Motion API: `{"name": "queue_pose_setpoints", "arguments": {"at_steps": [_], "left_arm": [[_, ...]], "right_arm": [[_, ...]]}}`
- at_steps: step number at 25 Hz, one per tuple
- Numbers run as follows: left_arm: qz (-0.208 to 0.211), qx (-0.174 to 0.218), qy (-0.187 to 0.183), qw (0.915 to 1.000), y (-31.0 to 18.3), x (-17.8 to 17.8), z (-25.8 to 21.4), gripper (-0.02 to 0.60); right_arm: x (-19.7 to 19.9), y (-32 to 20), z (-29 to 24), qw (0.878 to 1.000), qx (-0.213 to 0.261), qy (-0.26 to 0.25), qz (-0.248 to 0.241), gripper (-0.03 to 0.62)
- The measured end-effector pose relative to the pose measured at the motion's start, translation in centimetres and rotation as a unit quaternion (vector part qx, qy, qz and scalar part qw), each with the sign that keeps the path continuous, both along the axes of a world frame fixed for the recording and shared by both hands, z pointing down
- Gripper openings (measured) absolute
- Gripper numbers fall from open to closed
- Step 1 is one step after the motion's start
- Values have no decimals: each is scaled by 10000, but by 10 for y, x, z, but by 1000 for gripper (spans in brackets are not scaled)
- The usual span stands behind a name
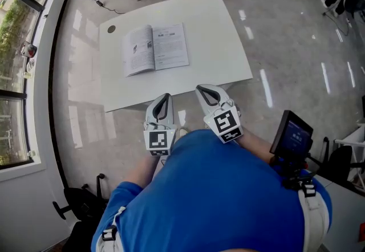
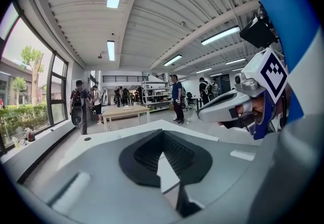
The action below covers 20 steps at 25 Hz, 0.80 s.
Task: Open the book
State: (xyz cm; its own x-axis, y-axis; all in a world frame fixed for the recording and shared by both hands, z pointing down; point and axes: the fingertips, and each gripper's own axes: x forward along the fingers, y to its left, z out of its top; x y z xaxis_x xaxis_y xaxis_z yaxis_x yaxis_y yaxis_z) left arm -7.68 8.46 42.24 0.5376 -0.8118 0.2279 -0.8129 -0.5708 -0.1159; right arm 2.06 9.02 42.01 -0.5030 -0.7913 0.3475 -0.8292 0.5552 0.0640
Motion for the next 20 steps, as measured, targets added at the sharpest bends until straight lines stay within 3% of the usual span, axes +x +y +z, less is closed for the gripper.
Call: {"name": "queue_pose_setpoints", "arguments": {"at_steps": [10, 20], "left_arm": [[42, -62, 64, 10000, -20, 7, 3, 8], [89, -54, 102, 9999, -13, -24, 4, 7]], "right_arm": [[5, -15, 0, 9999, 74, 86, 42, 3], [-26, -8, -2, 9997, 135, 221, -5, 3]]}}
